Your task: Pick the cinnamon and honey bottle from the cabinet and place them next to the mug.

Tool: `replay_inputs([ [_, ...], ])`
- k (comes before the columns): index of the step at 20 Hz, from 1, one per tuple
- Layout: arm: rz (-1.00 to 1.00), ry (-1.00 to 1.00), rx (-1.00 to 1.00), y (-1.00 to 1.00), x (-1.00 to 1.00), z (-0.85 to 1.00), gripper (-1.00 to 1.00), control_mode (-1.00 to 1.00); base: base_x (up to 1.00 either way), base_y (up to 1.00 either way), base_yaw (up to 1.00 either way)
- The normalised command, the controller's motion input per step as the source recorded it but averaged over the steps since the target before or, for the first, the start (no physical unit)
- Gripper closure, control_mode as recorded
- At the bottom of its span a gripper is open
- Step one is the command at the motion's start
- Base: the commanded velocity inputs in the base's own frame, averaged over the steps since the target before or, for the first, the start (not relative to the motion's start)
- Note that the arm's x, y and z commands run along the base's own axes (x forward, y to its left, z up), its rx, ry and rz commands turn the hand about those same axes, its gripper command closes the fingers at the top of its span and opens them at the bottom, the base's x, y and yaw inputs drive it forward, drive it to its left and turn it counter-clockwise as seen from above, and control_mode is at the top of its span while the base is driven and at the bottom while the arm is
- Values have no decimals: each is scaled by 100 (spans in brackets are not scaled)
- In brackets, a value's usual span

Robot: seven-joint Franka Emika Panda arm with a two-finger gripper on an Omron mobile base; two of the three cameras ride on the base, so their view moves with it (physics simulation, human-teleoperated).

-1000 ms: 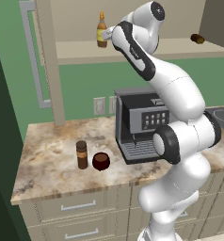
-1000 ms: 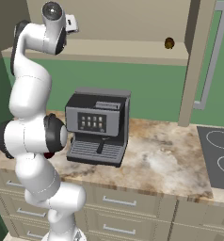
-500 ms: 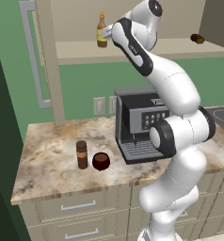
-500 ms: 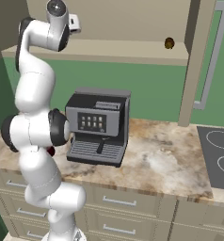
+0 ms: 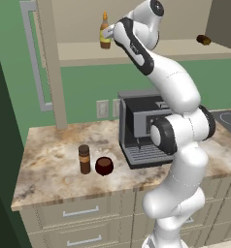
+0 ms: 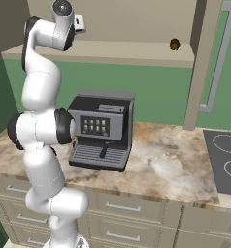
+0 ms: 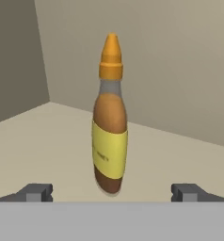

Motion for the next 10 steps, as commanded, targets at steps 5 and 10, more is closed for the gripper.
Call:
replay_inputs([
  [5, 0, 3, 0, 9, 21, 0, -100, -100, 0, 0, 0],
  [10, 0, 3, 0, 13, 2, 0, -100, -100, 0, 0, 0],
])
